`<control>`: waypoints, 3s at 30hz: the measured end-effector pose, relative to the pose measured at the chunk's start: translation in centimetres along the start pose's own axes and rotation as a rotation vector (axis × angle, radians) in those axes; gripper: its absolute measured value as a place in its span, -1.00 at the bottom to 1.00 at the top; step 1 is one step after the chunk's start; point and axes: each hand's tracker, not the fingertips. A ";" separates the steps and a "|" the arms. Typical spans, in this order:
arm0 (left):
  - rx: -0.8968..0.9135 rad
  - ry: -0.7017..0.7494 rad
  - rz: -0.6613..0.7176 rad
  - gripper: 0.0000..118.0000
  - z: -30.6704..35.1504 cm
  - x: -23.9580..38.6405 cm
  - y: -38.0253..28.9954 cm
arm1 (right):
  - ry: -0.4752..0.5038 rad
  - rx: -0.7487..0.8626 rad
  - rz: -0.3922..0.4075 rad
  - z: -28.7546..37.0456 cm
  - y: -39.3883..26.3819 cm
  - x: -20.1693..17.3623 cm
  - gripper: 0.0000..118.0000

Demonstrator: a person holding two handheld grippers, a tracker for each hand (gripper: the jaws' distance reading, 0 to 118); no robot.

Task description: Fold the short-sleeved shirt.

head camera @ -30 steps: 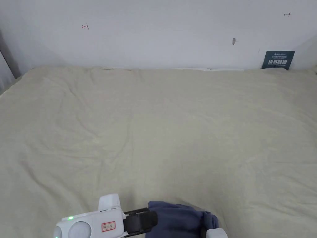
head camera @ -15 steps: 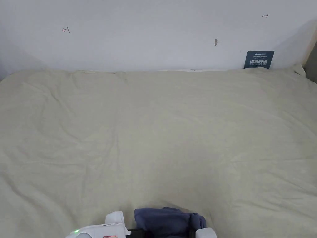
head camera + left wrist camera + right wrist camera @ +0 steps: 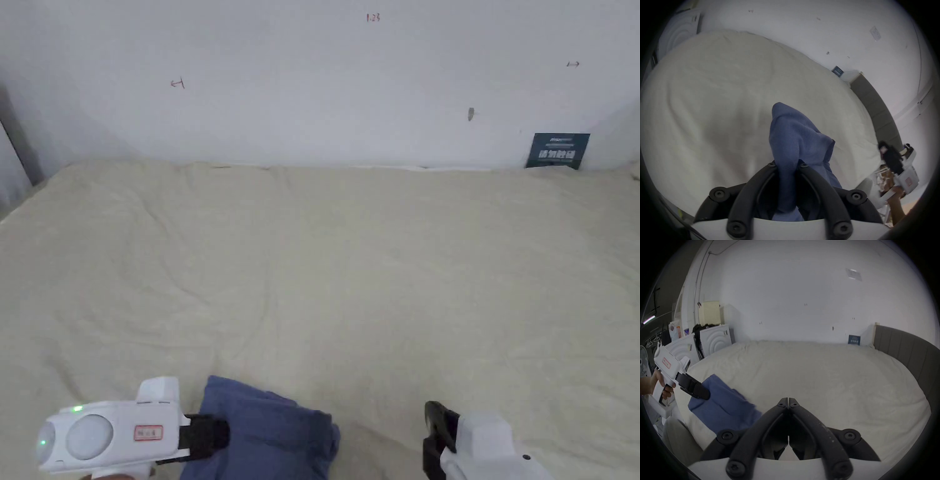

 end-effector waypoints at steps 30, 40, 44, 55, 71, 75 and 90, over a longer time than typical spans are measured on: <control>0.213 0.585 0.212 0.88 12.7 -22.2 7.8 | -0.021 0.086 -0.012 -2.0 7.7 -4.9 -0.97; 0.597 0.569 -0.005 0.88 20.9 -2.9 8.0 | -0.098 0.230 0.031 3.5 13.1 -1.5 -0.97; 0.733 0.528 -0.097 0.88 22.7 4.4 7.3 | -0.139 0.275 0.059 6.0 15.1 -0.1 -0.97; 0.983 0.409 -0.192 0.90 18.6 17.8 3.3 | -0.219 0.388 0.115 10.9 16.6 3.6 -0.97; 1.005 0.344 -0.358 -0.08 11.0 24.1 -1.6 | -0.285 0.413 0.098 12.2 15.4 5.7 -0.97; 0.947 0.263 -0.354 -1.00 10.9 24.3 -1.3 | -0.290 0.414 0.091 12.4 15.1 5.8 -0.97; 0.957 0.267 -0.375 -1.00 11.6 24.9 -2.1 | -0.296 0.417 0.086 12.8 15.0 5.7 -0.97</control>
